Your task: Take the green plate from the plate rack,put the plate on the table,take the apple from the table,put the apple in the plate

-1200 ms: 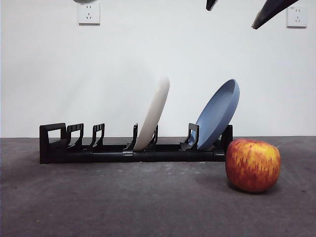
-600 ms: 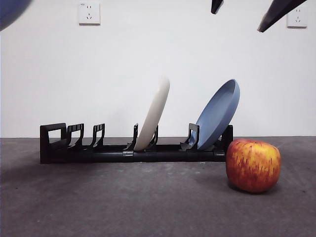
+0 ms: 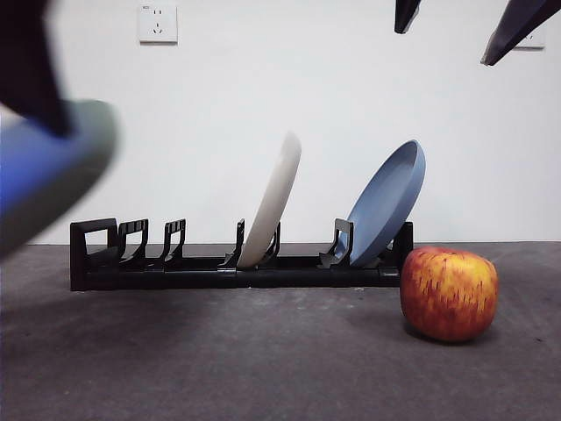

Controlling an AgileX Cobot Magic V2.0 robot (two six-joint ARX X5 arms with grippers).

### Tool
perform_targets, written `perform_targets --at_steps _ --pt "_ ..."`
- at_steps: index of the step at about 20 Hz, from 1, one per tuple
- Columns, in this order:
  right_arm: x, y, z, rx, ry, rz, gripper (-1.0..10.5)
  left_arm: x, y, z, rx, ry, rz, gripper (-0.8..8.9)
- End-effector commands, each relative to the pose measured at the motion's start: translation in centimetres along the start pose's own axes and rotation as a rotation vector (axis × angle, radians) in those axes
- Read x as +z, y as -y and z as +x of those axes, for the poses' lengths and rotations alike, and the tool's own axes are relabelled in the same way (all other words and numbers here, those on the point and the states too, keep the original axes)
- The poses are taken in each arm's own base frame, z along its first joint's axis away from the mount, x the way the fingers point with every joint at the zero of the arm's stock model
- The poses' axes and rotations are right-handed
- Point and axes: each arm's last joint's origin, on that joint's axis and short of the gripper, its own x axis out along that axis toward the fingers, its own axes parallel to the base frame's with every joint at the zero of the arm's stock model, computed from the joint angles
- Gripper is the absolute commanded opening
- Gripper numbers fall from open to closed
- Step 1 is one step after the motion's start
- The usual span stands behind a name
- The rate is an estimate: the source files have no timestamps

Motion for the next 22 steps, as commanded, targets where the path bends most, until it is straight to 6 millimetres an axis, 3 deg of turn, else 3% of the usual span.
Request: perform_targets --at_steps 1,4,8,18,22 --pt "0.0 0.0 0.0 -0.005 -0.009 -0.006 6.9 1.2 1.3 2.6 -0.063 0.0 0.053 -0.09" --pt "0.0 0.0 0.0 -0.006 -0.012 -0.006 6.9 1.7 2.6 6.3 -0.073 -0.042 0.077 -0.09" --pt "0.0 0.0 0.0 -0.005 -0.012 -0.006 6.9 1.5 4.1 9.7 -0.083 -0.07 0.106 -0.09" --pt "-0.1 0.0 0.0 -0.006 -0.016 -0.005 6.9 -0.8 5.8 14.9 -0.049 -0.223 0.186 -0.09" --pt "-0.2 0.0 0.0 -0.008 -0.033 -0.006 6.9 -0.9 5.8 15.0 -0.053 -0.232 0.186 0.01"
